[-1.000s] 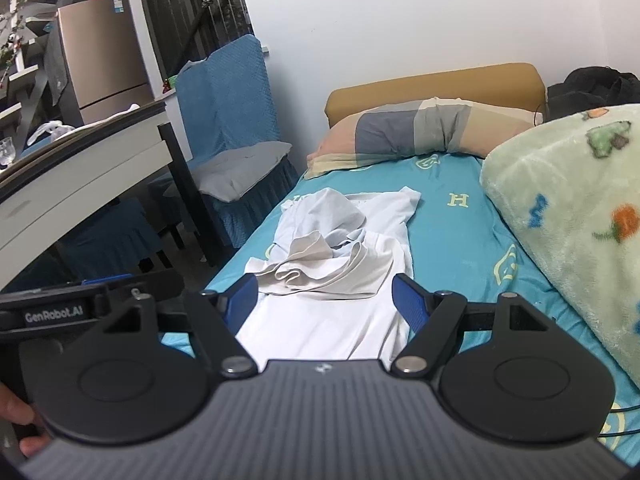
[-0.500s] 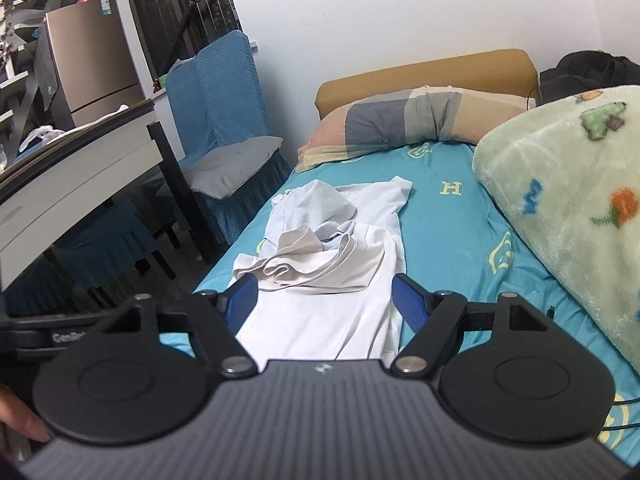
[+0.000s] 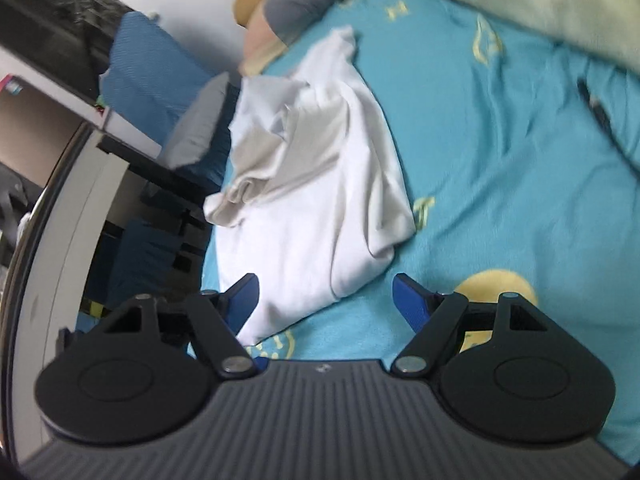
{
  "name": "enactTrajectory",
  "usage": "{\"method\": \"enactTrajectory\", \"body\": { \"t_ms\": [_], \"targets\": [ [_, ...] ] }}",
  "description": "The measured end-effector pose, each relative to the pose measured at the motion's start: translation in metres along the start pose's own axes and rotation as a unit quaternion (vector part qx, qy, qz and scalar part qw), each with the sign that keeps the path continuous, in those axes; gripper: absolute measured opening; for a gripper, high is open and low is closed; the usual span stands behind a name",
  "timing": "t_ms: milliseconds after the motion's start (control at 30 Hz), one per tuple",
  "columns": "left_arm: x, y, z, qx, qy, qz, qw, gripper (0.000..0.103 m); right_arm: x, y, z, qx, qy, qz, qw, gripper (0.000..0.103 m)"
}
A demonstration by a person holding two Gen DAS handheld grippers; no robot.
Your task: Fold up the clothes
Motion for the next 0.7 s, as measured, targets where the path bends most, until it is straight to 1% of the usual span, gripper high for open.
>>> {"method": "enactTrajectory", "body": {
  "t_ms": [33, 67, 100, 167, 200, 233, 267, 300, 333, 367, 400, 467, 533, 567, 600, 633, 667, 700],
  "targets": [
    [0.001, 0.003, 0.004, -0.010, -0.007, -0.001, 0.9999, 0.068, 0.006, -0.001, -0.001, 0.012, 0.006, 0.009, 1.000, 0.075],
    [0.001, 0.005, 0.007, -0.020, -0.014, -0.002, 0.9997, 0.060, 0.013, -0.003, -0.003, 0.031, 0.014, 0.024, 0.999, 0.074],
    [0.002, 0.008, 0.010, -0.029, -0.020, -0.003, 0.9994, 0.056, 0.019, -0.004, -0.005, 0.050, 0.022, 0.038, 0.998, 0.074],
    [0.004, 0.012, 0.013, -0.041, -0.028, 0.003, 0.9988, 0.039, 0.031, -0.007, -0.008, 0.088, 0.037, 0.067, 0.993, 0.074],
    [0.003, 0.013, 0.014, -0.040, -0.031, 0.008, 0.9987, 0.032, 0.038, -0.008, -0.009, 0.107, 0.045, 0.081, 0.990, 0.074],
    [0.003, 0.014, 0.014, -0.039, -0.034, 0.011, 0.9986, 0.019, 0.045, -0.009, -0.011, 0.123, 0.055, 0.095, 0.986, 0.074],
    [0.002, 0.014, 0.015, -0.042, -0.037, 0.008, 0.9984, 0.013, 0.052, -0.010, -0.012, 0.131, 0.066, 0.105, 0.984, 0.074],
    [0.000, 0.011, 0.017, -0.041, -0.042, 0.005, 0.9983, 0.012, 0.058, -0.010, -0.013, 0.132, 0.072, 0.108, 0.983, 0.073],
    [-0.001, 0.009, 0.018, -0.041, -0.046, 0.002, 0.9981, 0.010, 0.063, -0.011, -0.013, 0.133, 0.072, 0.107, 0.983, 0.067],
    [-0.003, 0.006, 0.019, -0.039, -0.052, -0.003, 0.9979, 0.009, 0.064, -0.014, -0.010, 0.134, 0.063, 0.101, 0.984, 0.062],
    [-0.007, 0.001, 0.020, -0.032, -0.062, -0.010, 0.9975, 0.009, 0.063, -0.017, -0.007, 0.138, 0.050, 0.093, 0.985, 0.054],
    [-0.016, -0.010, 0.021, -0.019, -0.080, -0.034, 0.9961, 0.009, 0.056, -0.024, 0.003, 0.142, 0.012, 0.066, 0.988, 0.048],
    [-0.026, -0.023, 0.021, -0.006, -0.095, -0.065, 0.9934, 0.008, 0.047, -0.032, 0.014, 0.152, -0.023, 0.047, 0.987, 0.030],
    [-0.030, -0.030, 0.022, 0.001, -0.102, -0.081, 0.9915, 0.008, 0.043, -0.034, 0.020, 0.158, -0.037, 0.047, 0.986, 0.023],
    [-0.035, -0.036, 0.022, 0.009, -0.109, -0.095, 0.9895, 0.008, 0.040, -0.033, 0.025, 0.161, -0.046, 0.055, 0.984, 0.017],
    [-0.040, -0.042, 0.021, 0.020, -0.112, -0.105, 0.9879, 0.008, 0.038, -0.032, 0.030, 0.164, -0.055, 0.063, 0.983, 0.014],
    [-0.044, -0.046, 0.021, 0.028, -0.117, -0.115, 0.9861, 0.008, 0.033, -0.028, 0.035, 0.161, -0.065, 0.072, 0.982, 0.013],
    [-0.050, -0.048, 0.020, 0.028, -0.123, -0.124, 0.9843, 0.008, 0.025, -0.019, 0.039, 0.147, -0.075, 0.079, 0.983, 0.012]
  ]
}}
Point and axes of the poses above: each gripper's, at about its wrist camera, not at the fingertips, and x roughly the way its jaws point, y to its left, z to its top, the point moved 5 cm from there along x, roughly the way its jaws point
